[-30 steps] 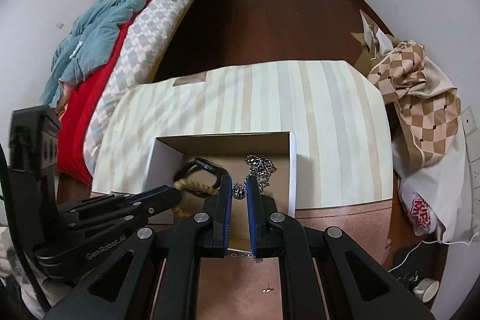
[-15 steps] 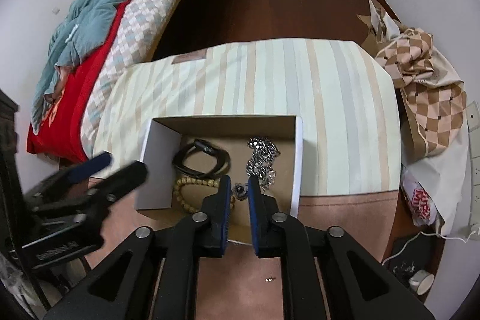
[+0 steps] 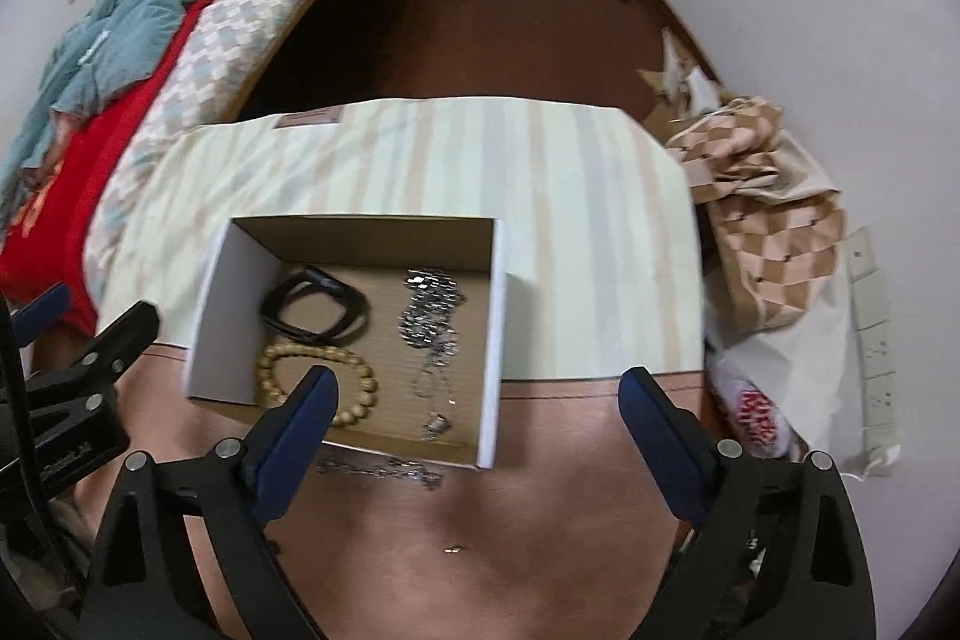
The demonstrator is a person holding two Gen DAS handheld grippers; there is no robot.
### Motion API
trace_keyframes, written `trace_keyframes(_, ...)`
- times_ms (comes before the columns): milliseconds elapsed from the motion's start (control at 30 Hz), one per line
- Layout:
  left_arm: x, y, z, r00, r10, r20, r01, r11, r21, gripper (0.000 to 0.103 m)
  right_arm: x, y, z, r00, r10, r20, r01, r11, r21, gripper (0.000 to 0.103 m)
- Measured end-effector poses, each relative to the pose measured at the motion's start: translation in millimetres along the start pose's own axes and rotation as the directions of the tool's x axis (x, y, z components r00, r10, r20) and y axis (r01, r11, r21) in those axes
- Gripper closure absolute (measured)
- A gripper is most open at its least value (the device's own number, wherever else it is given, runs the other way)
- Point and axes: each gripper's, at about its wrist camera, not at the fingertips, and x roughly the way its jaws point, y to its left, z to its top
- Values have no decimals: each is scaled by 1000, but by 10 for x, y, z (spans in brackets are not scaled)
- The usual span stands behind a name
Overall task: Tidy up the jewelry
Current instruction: 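Lift both tools out of the box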
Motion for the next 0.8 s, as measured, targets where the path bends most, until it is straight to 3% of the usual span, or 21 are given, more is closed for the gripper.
trace_keyframes(333,-215,27,-192,999,32,19,-32,999,-3,1,-145,79,-207,999,-37,39,37,999,2,1)
trace_keyframes(800,-991,140,-316,992,-4,125,9,999,-38,1,-1018,240,-461,980,-54,194,57,998,-11,1)
